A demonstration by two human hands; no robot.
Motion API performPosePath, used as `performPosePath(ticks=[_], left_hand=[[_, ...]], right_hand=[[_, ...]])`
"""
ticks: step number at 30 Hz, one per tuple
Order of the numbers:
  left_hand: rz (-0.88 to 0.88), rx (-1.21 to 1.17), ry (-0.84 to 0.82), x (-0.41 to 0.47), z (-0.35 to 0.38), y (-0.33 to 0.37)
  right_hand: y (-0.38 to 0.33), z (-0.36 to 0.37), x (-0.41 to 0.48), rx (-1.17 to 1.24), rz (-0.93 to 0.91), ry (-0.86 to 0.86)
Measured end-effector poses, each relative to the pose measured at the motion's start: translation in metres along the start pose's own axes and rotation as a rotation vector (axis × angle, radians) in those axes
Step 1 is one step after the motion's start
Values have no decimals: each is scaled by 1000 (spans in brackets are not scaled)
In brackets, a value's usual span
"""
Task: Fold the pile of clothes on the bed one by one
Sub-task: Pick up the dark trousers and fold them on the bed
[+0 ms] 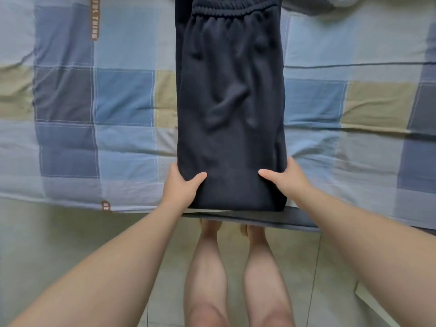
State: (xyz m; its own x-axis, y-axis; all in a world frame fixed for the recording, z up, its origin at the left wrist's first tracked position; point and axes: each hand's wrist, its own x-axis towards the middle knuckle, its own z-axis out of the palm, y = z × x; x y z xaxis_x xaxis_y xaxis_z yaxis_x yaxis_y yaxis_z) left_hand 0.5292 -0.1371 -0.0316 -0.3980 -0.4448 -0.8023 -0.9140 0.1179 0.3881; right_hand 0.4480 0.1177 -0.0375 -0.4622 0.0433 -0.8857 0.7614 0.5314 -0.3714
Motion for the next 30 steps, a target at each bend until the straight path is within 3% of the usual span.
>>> performPosePath(ticks=[5, 12, 17, 22, 30], left_hand=[[-96, 53, -103, -30, -9, -24], [-152, -101, -152, -56, -15, -12], [-165, -71, -164, -43, -13, -20], [-194, -58, -165, -35, -10, -27], [-346, -44, -233, -85, -24, -35]], right_hand=[[36, 5, -33, 15, 183, 9], [39, 8, -62, -14, 72, -25], [42, 9, -36, 97, 176, 3], [44, 4, -27, 214, 273, -102], [48, 2, -88, 325, 282, -35]])
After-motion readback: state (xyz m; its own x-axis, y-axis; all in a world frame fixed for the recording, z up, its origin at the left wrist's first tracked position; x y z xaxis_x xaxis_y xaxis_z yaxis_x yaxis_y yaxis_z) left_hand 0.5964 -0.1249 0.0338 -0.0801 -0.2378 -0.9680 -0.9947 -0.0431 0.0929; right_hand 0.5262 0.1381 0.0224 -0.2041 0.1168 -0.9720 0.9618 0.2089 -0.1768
